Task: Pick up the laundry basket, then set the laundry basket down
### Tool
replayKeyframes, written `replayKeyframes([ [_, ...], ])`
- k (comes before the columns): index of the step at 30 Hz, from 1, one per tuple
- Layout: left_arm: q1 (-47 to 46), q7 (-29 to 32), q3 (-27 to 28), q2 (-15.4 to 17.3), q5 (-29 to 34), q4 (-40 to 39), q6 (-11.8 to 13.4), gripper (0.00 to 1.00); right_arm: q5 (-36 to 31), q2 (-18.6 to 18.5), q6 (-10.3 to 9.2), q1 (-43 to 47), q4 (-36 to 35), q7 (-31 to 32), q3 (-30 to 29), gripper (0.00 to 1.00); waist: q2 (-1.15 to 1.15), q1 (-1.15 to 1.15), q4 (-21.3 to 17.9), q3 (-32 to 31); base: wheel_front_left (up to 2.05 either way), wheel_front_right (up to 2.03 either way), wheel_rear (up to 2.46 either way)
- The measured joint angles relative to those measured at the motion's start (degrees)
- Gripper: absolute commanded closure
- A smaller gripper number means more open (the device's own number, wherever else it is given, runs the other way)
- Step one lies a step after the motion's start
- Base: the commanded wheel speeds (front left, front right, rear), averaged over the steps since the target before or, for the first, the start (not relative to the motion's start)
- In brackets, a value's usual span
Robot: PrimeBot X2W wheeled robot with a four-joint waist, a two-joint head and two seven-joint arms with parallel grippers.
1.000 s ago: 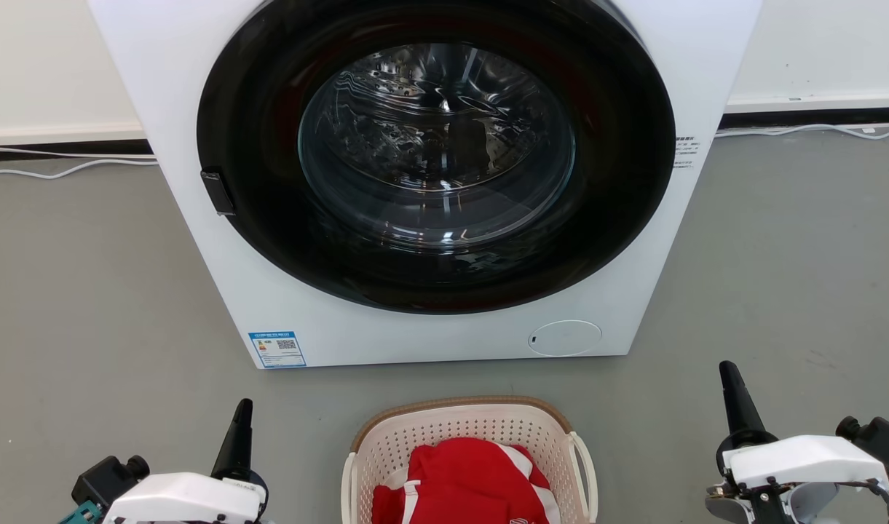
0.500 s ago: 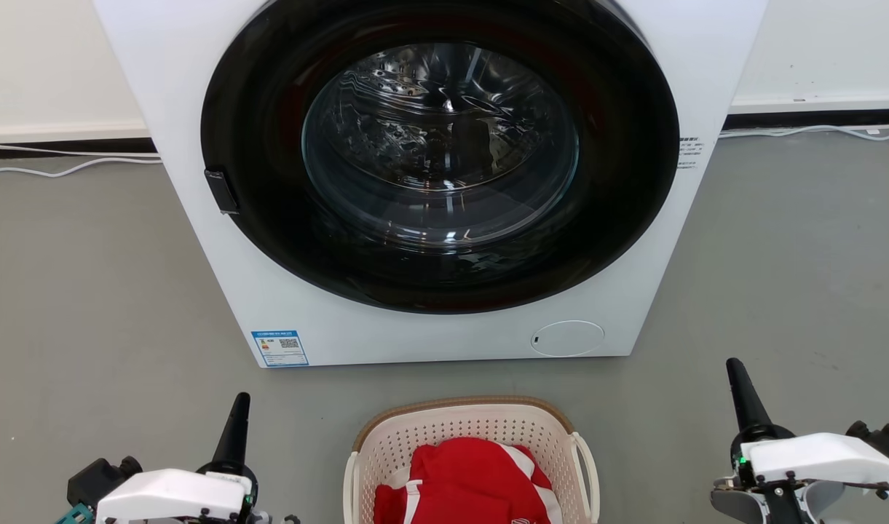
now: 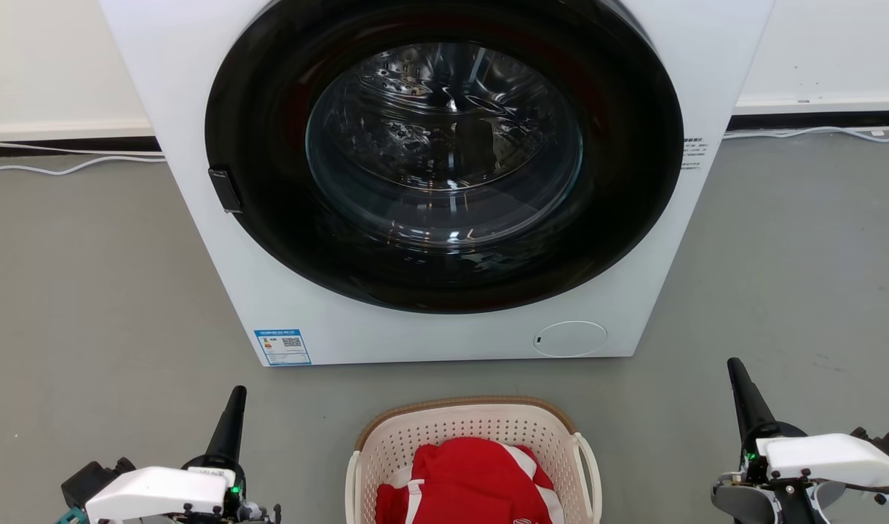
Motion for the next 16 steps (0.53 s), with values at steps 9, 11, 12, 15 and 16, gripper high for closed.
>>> replayKeyframes([
  [9,-0.09,1.43,0.38,0.02,-5.2,-0.29,-0.32,1.0,5.31,0.05,0.0,0.0,-0.29,1.34,-0.9,1.0,0.0,0.0,0.21,0.01,0.0,0.0,0.0],
  [11,-0.1,1.62,0.45,0.02,-6.37,-0.34,-0.33,1.0,6.76,0.07,0.0,0.0,-0.35,1.74,-1.16,1.0,0.0,0.0,0.26,0.01,0.0,0.0,0.0],
  [12,-0.1,1.99,0.54,0.03,-7.05,-0.41,-0.33,1.0,7.34,0.07,0.0,0.0,-0.37,1.75,-1.24,1.0,0.0,0.0,0.29,0.01,0.0,0.0,0.0],
  [15,-0.12,2.42,0.77,0.04,-8.76,-0.58,-0.34,1.0,9.06,0.09,0.0,0.0,-0.63,2.35,-1.44,1.0,0.0,0.0,0.35,0.01,0.0,0.0,0.0],
  [16,-0.12,2.58,0.83,0.04,-9.32,-0.63,-0.34,1.0,9.84,0.11,0.0,0.0,-0.74,2.42,-1.46,1.0,0.0,0.0,0.38,0.01,0.0,0.0,0.0],
])
